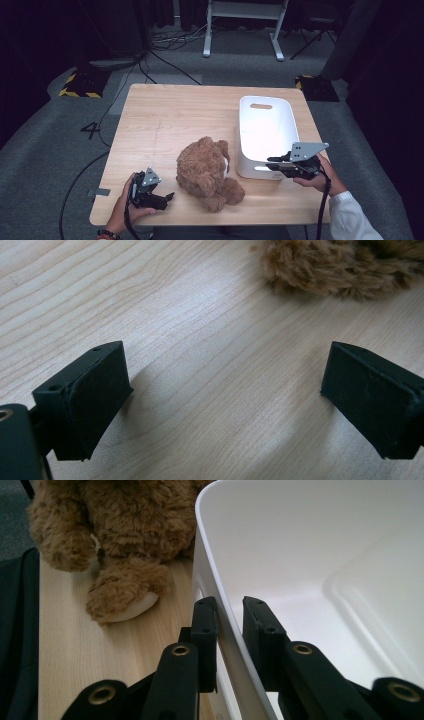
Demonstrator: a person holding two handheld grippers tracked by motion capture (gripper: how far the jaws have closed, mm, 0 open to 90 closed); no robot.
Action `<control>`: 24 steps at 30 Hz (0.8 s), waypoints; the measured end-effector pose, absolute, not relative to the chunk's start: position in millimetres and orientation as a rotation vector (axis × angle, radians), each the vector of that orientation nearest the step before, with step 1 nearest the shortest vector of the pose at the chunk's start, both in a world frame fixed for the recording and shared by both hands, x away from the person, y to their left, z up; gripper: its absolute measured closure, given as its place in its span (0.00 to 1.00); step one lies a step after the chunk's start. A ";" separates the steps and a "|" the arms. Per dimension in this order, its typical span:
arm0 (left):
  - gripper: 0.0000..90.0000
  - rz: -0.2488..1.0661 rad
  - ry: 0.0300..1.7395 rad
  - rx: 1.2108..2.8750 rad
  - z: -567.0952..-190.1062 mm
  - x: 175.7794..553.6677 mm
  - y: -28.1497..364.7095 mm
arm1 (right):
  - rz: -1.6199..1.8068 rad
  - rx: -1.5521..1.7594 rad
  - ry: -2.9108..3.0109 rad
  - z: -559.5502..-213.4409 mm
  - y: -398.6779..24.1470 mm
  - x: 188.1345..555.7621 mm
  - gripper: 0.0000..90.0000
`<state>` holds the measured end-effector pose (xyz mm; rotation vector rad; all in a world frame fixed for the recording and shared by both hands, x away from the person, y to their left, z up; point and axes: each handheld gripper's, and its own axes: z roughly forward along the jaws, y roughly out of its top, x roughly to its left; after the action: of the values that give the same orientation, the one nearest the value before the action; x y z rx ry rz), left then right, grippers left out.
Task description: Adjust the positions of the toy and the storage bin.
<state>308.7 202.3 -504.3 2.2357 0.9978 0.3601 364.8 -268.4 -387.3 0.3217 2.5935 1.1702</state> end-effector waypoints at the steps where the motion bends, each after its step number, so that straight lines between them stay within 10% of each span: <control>1: 0.06 0.361 1.007 2.229 -504.5 308.3 201.5 | 1.168 0.318 2.593 -387.1 -269.4 362.5 0.85; 8: 0.06 0.373 1.022 2.228 -504.1 307.9 199.0 | 1.175 0.314 2.591 -386.5 -277.3 352.7 0.84; 24: 0.18 0.365 1.004 2.154 -490.8 301.1 196.0 | 1.304 0.635 2.320 -377.0 -318.3 338.5 0.22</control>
<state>301.1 196.0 -490.8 2.1542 1.0038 0.3654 338.5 -318.3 -377.0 0.6348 2.3200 1.3041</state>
